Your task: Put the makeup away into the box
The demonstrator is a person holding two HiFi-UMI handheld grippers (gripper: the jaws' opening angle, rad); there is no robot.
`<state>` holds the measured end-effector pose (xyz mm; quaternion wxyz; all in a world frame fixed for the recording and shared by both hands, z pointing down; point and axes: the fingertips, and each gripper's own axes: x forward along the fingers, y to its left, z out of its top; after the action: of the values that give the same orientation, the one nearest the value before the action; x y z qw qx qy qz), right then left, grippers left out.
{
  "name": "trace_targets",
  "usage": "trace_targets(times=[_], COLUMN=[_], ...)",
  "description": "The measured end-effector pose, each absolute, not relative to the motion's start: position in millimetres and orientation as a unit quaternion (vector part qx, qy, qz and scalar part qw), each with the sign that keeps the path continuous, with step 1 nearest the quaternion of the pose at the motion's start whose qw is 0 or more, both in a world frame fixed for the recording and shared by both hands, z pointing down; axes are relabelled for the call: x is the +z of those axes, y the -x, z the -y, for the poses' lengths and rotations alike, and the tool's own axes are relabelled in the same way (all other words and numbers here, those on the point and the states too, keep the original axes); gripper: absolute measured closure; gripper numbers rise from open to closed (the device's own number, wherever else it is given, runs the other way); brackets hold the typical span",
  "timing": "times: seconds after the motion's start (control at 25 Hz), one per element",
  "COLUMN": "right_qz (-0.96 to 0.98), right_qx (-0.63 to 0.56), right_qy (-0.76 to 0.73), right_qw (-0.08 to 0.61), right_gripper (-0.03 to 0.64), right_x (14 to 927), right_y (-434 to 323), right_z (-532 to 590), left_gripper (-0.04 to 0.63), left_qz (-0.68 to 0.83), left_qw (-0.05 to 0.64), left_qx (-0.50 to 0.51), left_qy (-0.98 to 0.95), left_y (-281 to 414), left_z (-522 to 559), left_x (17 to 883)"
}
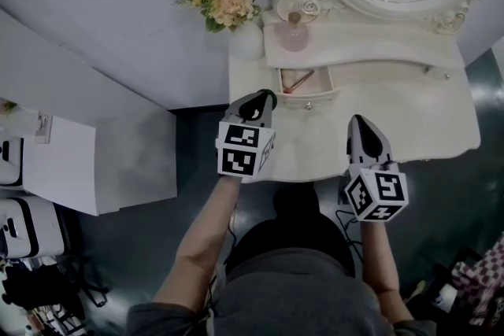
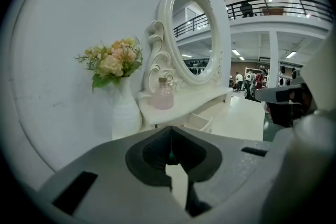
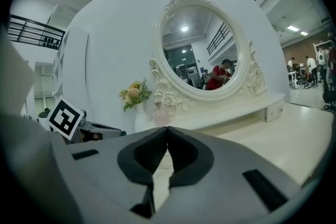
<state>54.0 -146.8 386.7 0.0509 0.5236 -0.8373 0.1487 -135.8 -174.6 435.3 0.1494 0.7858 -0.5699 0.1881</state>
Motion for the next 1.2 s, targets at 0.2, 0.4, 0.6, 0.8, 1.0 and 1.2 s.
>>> trace_targets(times=[0.2, 0.4, 0.6, 0.8, 1.0, 1.2], right_qz=[0.834, 0.829, 0.824, 0.820, 0.817, 0.814], right_qx=[0.148, 0.149, 0.153, 0.159, 0.166, 0.172], right_qy=[-0.530, -0.538, -0.544, -0.549, -0.551, -0.553], right_qw=[0.042, 0.037, 0.037, 0.040, 0.041, 0.043], right_gripper=[0.612, 0.612, 0.612, 0.612, 0.612, 0.612], right_x=[383.2, 383.8, 385.6, 391.1, 396.8, 401.2], right_y=[-61.7, -72.6, -81.5, -92.0, -98.7, -103.5], right_z=[163.6, 180.1, 193.7, 203.6, 209.6, 213.4], left_gripper=[0.589, 0.589, 0.589, 0.589, 0.589, 0.589], left_qz=[0.552, 0.535, 0.522, 0.510, 0.501, 0.494], left_qw=[0.129, 0.115, 0.116, 0.122, 0.130, 0.139], left_qx=[0.196, 0.206, 0.212, 0.222, 0.237, 0.255], left_qy=[-0.800, -0.811, -0.818, -0.822, -0.822, -0.820], left_y=[115.9, 95.8, 79.6, 64.7, 54.8, 47.2], left_z=[199.1, 220.7, 238.1, 248.3, 253.5, 256.8], left_x=[426.7, 422.7, 427.2, 437.9, 451.5, 465.7])
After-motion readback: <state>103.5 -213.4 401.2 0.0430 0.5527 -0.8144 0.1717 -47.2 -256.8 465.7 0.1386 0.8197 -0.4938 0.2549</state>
